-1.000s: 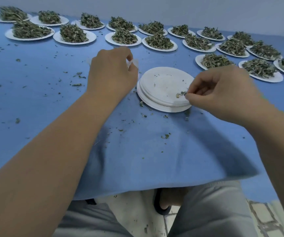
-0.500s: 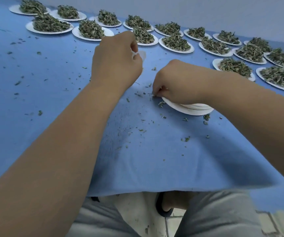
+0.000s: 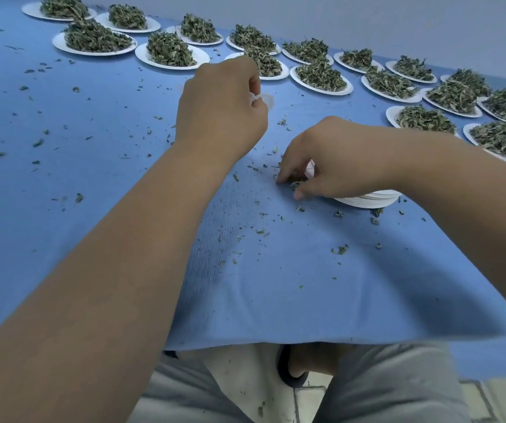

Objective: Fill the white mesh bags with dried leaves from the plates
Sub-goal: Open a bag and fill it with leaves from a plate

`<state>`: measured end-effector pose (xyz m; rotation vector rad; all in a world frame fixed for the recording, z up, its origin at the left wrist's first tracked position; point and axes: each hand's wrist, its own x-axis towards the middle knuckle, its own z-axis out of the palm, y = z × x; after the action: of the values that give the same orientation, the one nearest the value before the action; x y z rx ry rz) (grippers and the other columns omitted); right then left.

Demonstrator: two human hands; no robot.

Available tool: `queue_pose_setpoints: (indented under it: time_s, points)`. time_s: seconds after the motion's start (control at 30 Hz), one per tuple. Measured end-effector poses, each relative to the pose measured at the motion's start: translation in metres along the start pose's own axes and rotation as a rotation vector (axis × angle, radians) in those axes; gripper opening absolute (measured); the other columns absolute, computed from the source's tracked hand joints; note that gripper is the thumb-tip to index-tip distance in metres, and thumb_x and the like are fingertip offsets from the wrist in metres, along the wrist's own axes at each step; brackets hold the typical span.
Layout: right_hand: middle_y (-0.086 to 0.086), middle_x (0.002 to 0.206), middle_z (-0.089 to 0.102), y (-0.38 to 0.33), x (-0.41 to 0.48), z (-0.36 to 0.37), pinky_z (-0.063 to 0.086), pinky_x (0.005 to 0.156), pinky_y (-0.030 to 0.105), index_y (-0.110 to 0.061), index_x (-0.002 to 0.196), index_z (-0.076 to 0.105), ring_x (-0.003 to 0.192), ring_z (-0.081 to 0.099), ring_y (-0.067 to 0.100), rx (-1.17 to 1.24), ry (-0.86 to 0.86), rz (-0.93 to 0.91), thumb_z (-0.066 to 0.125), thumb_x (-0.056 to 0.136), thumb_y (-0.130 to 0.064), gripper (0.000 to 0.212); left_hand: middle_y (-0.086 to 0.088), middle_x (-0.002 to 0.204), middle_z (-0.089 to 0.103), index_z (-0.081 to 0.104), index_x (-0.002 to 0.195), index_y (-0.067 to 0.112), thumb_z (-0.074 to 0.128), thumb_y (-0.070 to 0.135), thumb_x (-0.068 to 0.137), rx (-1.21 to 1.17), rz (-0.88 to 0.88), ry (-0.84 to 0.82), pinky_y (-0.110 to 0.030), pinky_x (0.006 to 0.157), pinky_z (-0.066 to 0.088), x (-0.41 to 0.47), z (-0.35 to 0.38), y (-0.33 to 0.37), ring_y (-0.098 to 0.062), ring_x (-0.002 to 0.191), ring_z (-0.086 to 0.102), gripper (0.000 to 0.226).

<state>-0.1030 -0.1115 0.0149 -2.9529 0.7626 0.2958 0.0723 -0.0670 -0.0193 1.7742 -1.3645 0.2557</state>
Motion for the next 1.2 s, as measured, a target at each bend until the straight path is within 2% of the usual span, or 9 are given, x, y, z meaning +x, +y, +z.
queue_pose_setpoints:
  time_s: [0.1, 0.3, 0.43, 0.53, 0.73, 0.87, 0.97, 1.03, 1.2]
  points:
    - [-0.012, 0.093, 0.076, 0.003, -0.001, 0.006, 0.046, 0.075, 0.007, -0.030, 0.094, 0.080, 0.080, 0.064, 0.001, 0.067, 0.090, 0.002, 0.078, 0.085, -0.019, 0.014, 0.010, 0.076, 0.058, 0.065, 0.088, 0.024, 0.060, 0.033, 0.082, -0.019, -0.001, 0.005, -0.028, 0.067, 0.044, 0.000, 0.000, 0.001, -0.018, 0.083, 0.056, 0.011]
    - [-0.026, 0.071, 0.066, 0.017, 0.024, -0.009, 0.038, 0.064, -0.003, -0.025, 0.089, 0.081, 0.068, 0.060, -0.015, 0.216, 0.359, 0.088, 0.078, 0.082, -0.015, 0.013, 0.012, 0.071, 0.056, 0.066, 0.089, 0.025, 0.061, 0.033, 0.081, -0.091, -0.035, -0.003, -0.036, 0.074, 0.056, -0.001, -0.002, 0.003, -0.020, 0.088, 0.062, 0.012]
    - [-0.021, 0.082, 0.069, 0.013, 0.040, -0.006, 0.044, 0.072, 0.009, -0.028, 0.099, 0.080, 0.088, 0.066, 0.002, 0.107, 0.121, 0.092, 0.076, 0.085, -0.015, 0.020, 0.014, 0.064, 0.053, 0.070, 0.087, 0.026, 0.060, 0.033, 0.082, -0.099, -0.061, 0.004, -0.023, 0.070, 0.051, 0.001, -0.003, 0.002, -0.007, 0.079, 0.061, 0.014]
    - [-0.022, 0.071, 0.065, 0.010, 0.039, -0.010, 0.051, 0.075, 0.014, -0.023, 0.094, 0.082, 0.078, 0.067, 0.003, 0.083, 0.217, 0.093, 0.074, 0.083, -0.008, 0.020, 0.015, 0.054, 0.050, 0.070, 0.079, 0.028, 0.060, 0.030, 0.084, -0.193, -0.133, 0.014, -0.005, 0.049, 0.033, 0.004, -0.010, 0.002, 0.011, 0.056, 0.054, 0.011]
    - [0.002, 0.078, 0.077, -0.012, 0.038, -0.029, 0.062, 0.071, 0.037, -0.009, 0.090, 0.075, 0.067, 0.072, 0.017, 0.754, 0.767, 0.025, 0.082, 0.077, -0.010, 0.015, -0.024, 0.070, 0.059, 0.070, 0.073, 0.000, 0.053, 0.015, 0.074, -0.463, -0.332, 0.026, -0.043, 0.059, 0.058, 0.018, -0.021, -0.008, -0.025, 0.056, 0.048, 0.023]
    - [-0.006, 0.074, 0.073, -0.029, 0.057, -0.020, 0.059, 0.076, 0.031, -0.012, 0.083, 0.075, 0.074, 0.073, 0.017, 0.684, 0.806, 0.078, 0.080, 0.075, -0.008, 0.010, -0.010, 0.058, 0.053, 0.068, 0.064, 0.004, 0.058, 0.017, 0.077, -0.487, -0.340, 0.009, -0.023, 0.054, 0.037, 0.017, -0.020, -0.009, -0.014, 0.056, 0.042, 0.021]
    - [-0.018, 0.064, 0.065, -0.030, 0.065, -0.013, 0.048, 0.067, 0.016, -0.017, 0.078, 0.079, 0.064, 0.066, 0.000, 0.473, 0.837, 0.092, 0.075, 0.077, -0.013, 0.006, -0.018, 0.072, 0.061, 0.070, 0.077, -0.003, 0.058, 0.018, 0.077, -0.511, -0.318, -0.019, -0.028, 0.061, 0.041, 0.017, -0.020, -0.010, -0.013, 0.065, 0.047, 0.024]
    - [-0.004, 0.068, 0.071, -0.032, 0.069, -0.011, 0.049, 0.066, 0.027, -0.016, 0.079, 0.081, 0.068, 0.066, 0.013, 0.438, 0.841, 0.098, 0.071, 0.080, -0.017, 0.009, -0.018, 0.076, 0.066, 0.072, 0.078, 0.000, 0.059, 0.019, 0.080, -0.502, -0.289, -0.017, -0.030, 0.063, 0.048, 0.018, -0.020, -0.010, -0.021, 0.064, 0.054, 0.023]
    - [-0.023, 0.071, 0.068, -0.037, 0.065, -0.006, 0.045, 0.063, 0.027, -0.034, 0.112, 0.076, 0.065, 0.059, 0.012, 0.397, 0.645, -0.023, 0.055, 0.093, -0.023, 0.030, -0.024, 0.079, 0.063, 0.065, 0.071, 0.000, 0.056, 0.018, 0.080, -0.486, -0.357, 0.079, -0.029, 0.060, 0.040, 0.020, -0.025, -0.017, -0.014, 0.064, 0.045, 0.023]
